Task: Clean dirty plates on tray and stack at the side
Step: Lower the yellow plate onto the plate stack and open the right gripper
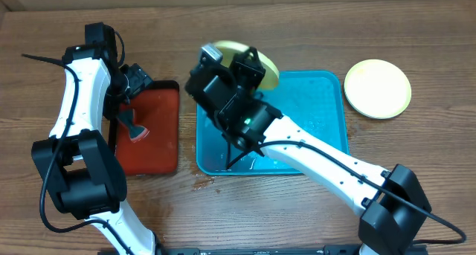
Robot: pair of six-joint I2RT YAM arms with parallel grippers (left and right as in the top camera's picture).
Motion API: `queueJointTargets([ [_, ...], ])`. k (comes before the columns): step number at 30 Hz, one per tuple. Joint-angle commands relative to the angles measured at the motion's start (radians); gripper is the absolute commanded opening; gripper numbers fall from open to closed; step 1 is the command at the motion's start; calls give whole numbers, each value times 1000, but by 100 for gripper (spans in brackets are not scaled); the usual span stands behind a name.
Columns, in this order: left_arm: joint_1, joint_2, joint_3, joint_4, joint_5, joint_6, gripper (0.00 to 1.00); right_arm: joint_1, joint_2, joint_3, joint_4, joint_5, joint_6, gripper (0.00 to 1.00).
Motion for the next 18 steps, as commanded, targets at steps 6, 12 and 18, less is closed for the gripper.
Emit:
queueJointTargets([
  [6,-1,3,16,0,8,1,100,-331,-26,7,-127,-374,628,4],
  [12,-1,3,16,0,8,2,100,-722,-43,7,-238,-993,811,4],
  [18,-1,3,16,0,8,-3,100,-1085,-8,5,-387,-1342,812,4],
])
